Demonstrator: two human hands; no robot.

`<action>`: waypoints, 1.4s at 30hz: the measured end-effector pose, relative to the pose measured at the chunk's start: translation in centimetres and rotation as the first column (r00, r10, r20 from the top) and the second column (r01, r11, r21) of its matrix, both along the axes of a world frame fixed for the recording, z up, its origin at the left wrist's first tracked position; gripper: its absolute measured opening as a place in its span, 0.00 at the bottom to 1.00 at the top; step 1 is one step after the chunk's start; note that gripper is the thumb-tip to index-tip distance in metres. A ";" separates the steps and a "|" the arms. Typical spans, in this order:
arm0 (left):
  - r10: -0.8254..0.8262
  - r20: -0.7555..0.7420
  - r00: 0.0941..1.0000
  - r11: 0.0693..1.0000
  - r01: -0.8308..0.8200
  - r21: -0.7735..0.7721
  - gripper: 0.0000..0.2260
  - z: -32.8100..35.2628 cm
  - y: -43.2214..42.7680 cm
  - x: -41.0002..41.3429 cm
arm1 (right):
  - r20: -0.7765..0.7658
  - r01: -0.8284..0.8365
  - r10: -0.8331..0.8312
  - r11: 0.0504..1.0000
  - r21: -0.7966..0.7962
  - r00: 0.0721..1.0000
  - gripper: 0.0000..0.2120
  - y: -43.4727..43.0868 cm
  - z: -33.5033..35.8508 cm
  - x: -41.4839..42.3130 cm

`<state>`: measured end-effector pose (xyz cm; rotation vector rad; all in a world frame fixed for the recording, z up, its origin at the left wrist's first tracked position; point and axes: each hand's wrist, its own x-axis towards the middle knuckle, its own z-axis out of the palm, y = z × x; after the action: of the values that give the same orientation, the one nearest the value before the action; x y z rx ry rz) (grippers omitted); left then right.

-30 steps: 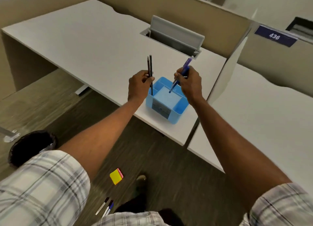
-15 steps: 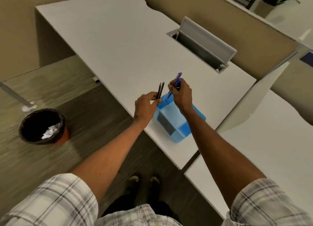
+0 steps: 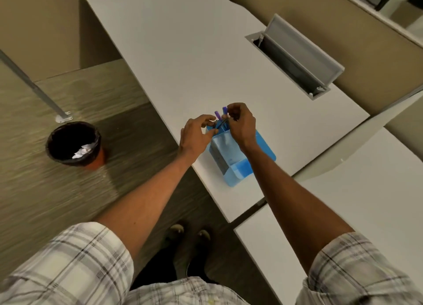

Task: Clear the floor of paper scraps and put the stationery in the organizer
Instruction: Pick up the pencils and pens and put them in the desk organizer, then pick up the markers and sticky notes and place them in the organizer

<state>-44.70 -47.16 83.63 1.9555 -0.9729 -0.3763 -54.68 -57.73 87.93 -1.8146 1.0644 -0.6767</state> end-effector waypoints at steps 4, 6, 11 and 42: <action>0.023 -0.079 0.997 0.999 -0.027 -0.045 0.16 -0.2 0.5 -0.2 | 0.032 -0.015 0.017 0.999 -0.046 0.999 0.11 0.0 -0.2 -1.2; 0.044 -0.083 0.996 0.997 -0.048 -0.053 0.15 -0.4 1.0 -0.2 | 0.030 -0.003 0.005 0.998 -0.066 1.000 0.11 -0.3 -0.2 -1.5; 0.063 0.025 0.998 0.997 -0.062 -0.035 0.15 -0.6 3.6 0.0 | -0.004 -0.028 0.028 0.987 -0.155 1.000 0.11 -0.7 0.5 -2.1; 0.275 0.276 0.921 0.840 -0.370 0.397 0.24 -5.2 45.4 4.4 | -0.431 -0.722 0.591 0.640 -0.264 0.682 0.20 31.6 -7.4 4.8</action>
<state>-40.30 -1.80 78.45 2.5751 -0.6961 -0.2086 -49.84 -26.12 80.58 -2.5483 0.3362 -0.1523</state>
